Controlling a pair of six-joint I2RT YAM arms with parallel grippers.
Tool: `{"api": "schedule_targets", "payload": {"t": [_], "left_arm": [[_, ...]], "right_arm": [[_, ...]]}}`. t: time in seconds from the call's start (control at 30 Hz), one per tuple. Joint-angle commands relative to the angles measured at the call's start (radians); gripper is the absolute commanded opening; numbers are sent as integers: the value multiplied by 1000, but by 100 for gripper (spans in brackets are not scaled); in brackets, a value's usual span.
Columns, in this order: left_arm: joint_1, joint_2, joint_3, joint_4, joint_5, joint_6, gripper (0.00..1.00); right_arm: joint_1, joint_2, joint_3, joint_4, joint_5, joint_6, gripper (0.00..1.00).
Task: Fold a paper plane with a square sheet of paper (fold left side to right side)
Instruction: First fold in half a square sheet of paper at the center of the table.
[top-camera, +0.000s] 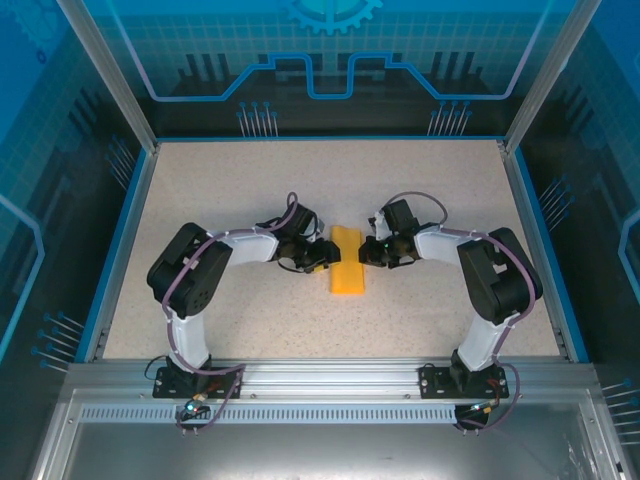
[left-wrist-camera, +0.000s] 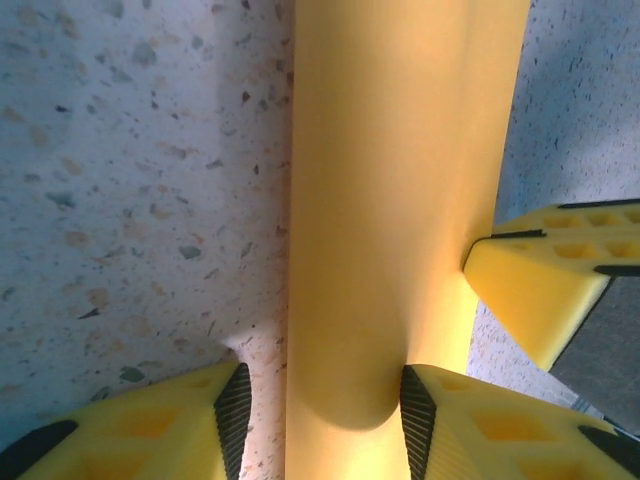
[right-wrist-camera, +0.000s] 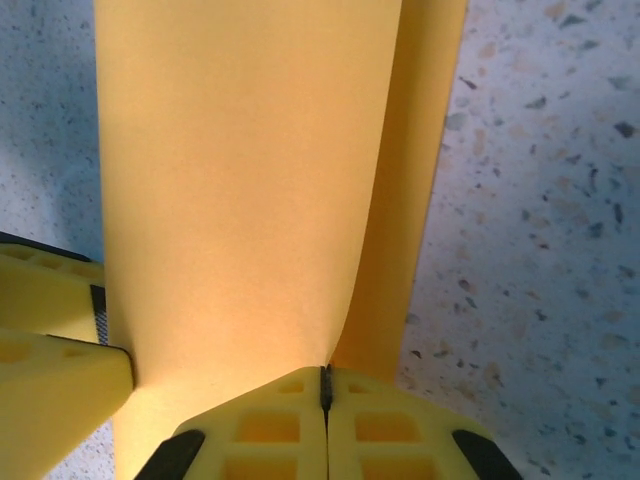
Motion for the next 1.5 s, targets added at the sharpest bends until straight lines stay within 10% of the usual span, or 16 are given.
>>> {"api": "schedule_targets", "payload": {"t": [0.0,0.57,1.47], "left_arm": [[-16,29,30,-50,-23,3,45],[-49,74,72,-136,-88,43,44],[-69,151,148,-232,-98,53,49]], "right_arm": [[4,-33,-11,-28,11,-4,7],[-10,-268,-97,-62,203,-29,51],[-25,-313,-114,-82,188,-38,58]]}}
